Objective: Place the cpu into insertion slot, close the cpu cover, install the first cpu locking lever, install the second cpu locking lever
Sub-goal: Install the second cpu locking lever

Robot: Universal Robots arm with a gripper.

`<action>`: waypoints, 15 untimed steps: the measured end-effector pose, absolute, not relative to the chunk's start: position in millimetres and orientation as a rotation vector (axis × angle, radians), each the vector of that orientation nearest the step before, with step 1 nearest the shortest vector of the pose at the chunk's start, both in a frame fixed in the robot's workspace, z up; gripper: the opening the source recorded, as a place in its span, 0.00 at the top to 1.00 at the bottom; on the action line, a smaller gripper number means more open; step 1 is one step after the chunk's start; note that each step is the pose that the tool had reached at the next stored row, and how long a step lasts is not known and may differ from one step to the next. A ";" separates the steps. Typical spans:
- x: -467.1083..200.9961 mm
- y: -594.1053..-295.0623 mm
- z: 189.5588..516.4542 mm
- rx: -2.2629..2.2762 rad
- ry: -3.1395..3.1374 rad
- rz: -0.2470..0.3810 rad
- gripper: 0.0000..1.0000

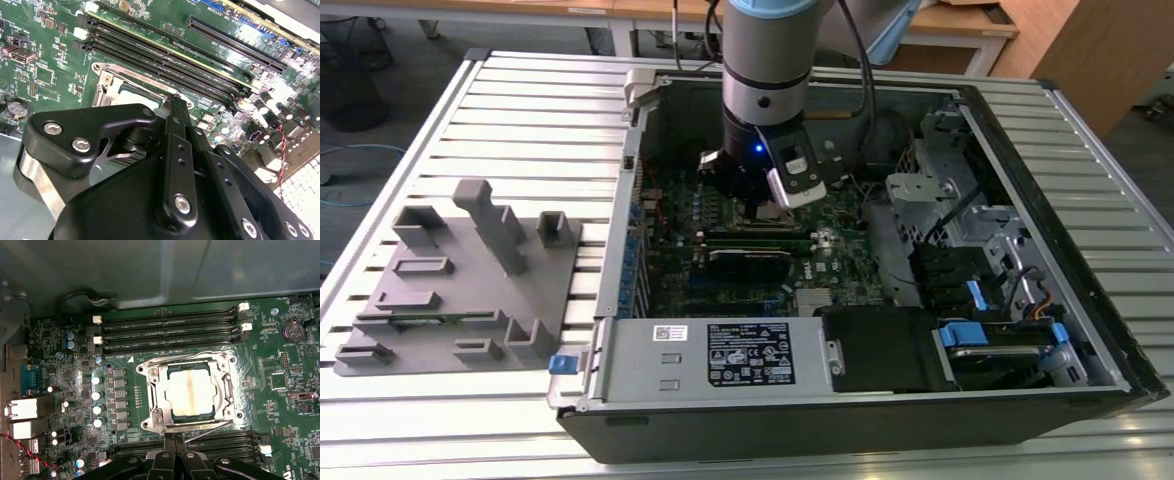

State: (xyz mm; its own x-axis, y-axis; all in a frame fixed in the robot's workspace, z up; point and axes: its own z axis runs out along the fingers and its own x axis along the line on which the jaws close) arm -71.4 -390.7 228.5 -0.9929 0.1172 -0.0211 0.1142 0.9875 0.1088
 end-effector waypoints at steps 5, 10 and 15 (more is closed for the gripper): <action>-71.4 -390.7 228.5 0.181 3.104 0.167 0.90; -74.6 -390.8 226.6 0.181 3.103 0.168 0.90; -80.5 -390.7 223.8 0.180 3.101 0.168 0.90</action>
State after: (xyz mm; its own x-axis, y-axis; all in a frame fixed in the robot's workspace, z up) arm -80.5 -390.7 223.8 -0.9928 0.1172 -0.0246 0.1139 0.9875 0.1093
